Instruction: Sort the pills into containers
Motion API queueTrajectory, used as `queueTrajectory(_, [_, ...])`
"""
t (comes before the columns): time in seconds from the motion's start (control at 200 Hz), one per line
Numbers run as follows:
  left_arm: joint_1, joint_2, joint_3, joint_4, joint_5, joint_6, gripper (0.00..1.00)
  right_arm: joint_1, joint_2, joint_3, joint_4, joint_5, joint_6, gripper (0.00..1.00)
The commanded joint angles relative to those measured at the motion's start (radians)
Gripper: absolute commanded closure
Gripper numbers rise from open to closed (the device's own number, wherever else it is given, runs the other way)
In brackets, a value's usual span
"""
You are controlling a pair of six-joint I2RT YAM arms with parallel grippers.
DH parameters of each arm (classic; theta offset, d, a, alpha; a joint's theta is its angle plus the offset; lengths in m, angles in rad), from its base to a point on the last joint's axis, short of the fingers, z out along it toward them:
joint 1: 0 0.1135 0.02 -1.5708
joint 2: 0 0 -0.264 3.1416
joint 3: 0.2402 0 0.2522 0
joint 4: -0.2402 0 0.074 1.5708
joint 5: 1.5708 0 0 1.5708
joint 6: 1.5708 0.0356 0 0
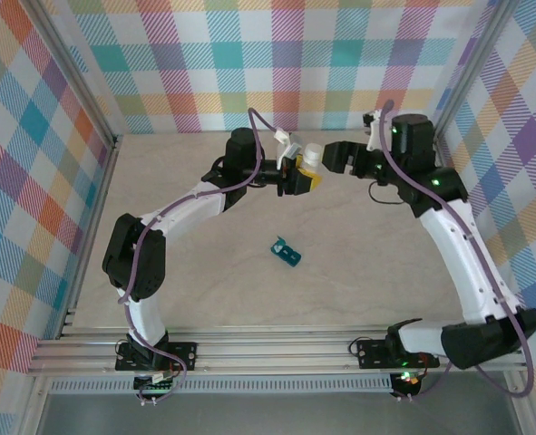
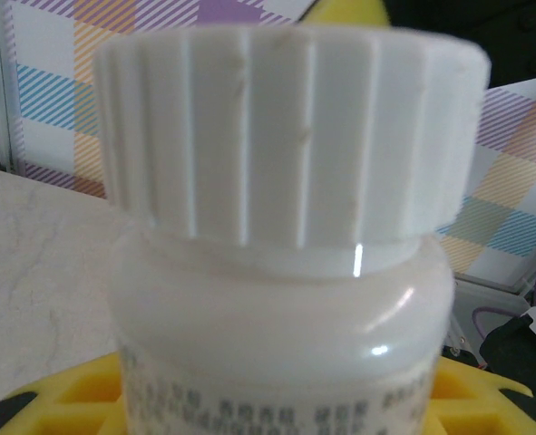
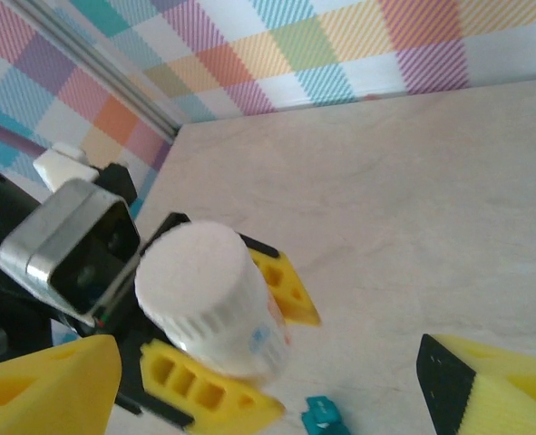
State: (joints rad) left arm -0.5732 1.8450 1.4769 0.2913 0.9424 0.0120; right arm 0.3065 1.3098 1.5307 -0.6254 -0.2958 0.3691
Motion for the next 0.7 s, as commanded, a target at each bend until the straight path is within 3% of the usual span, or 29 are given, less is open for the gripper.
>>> queueTrajectory(0.0, [0.012,-0.002,0.030,0.045,0.024,-0.004,1.00,0.000,0.049,0.055,0.066,-0.101,0.081,0.15])
queueTrajectory(0.695, [0.012,0.013,0.040,0.042,0.031,-0.006,1.00,0.001,0.095,0.084,0.122,-0.182,0.151,0.20])
